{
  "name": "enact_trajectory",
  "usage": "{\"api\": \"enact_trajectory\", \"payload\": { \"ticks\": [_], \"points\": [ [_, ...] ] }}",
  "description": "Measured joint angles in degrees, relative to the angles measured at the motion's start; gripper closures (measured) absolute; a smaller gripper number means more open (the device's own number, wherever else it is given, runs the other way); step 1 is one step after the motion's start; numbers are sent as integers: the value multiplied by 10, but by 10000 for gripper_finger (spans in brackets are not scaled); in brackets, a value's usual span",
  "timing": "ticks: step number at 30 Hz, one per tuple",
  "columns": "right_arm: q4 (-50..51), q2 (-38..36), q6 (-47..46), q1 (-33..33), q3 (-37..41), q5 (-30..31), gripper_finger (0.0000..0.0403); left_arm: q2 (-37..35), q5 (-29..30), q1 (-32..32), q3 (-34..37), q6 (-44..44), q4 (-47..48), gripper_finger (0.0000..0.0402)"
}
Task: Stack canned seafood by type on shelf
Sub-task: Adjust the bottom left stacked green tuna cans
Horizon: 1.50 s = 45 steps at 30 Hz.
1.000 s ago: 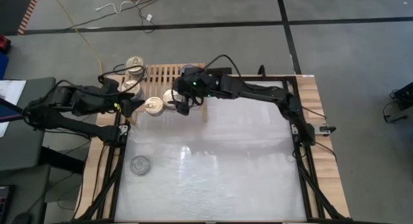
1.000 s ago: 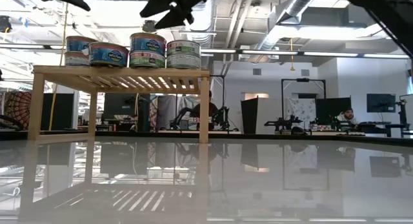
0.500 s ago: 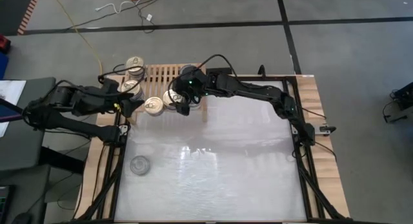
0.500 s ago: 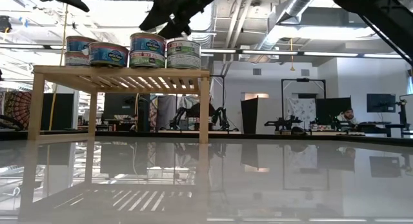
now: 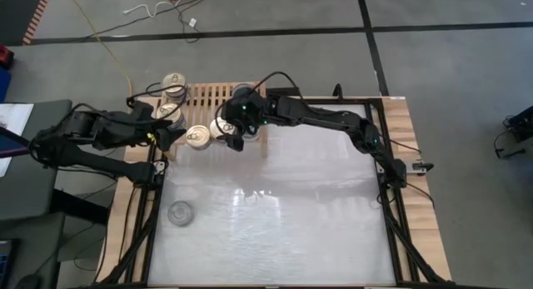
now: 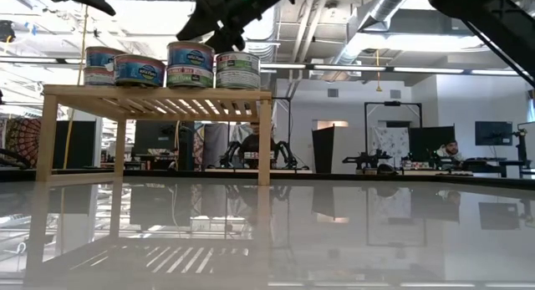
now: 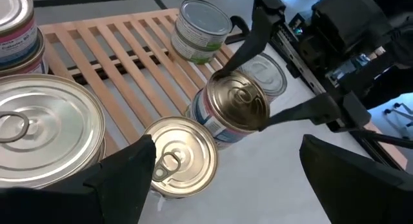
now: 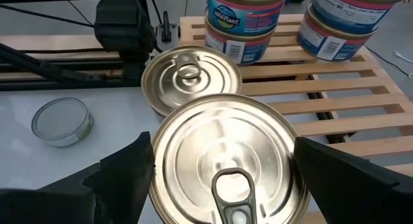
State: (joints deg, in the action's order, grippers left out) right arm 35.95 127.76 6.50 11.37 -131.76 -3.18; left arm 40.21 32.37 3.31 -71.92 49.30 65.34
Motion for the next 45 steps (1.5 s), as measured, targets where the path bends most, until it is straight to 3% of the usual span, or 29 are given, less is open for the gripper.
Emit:
{"api": "enact_trajectory", "payload": {
  "ticks": [19,24,27,34,42,45],
  "points": [
    [-47,-28,-5,24,1,4,3,0,0,0,0,21,-1,35],
    [-1,-74,-84,19,1,22,5,0,0,0,0,22,-1,35],
    [58,-97,-137,9,1,33,16,0,0,0,0,22,-1,35],
    [179,-103,-121,-49,0,34,55,0,-1,0,0,17,-1,35],
    [158,-44,-147,-86,1,78,92,0,-1,0,0,13,3,35],
    [138,-15,-157,-99,1,135,113,0,-4,0,0,13,16,35]
  ]
}}
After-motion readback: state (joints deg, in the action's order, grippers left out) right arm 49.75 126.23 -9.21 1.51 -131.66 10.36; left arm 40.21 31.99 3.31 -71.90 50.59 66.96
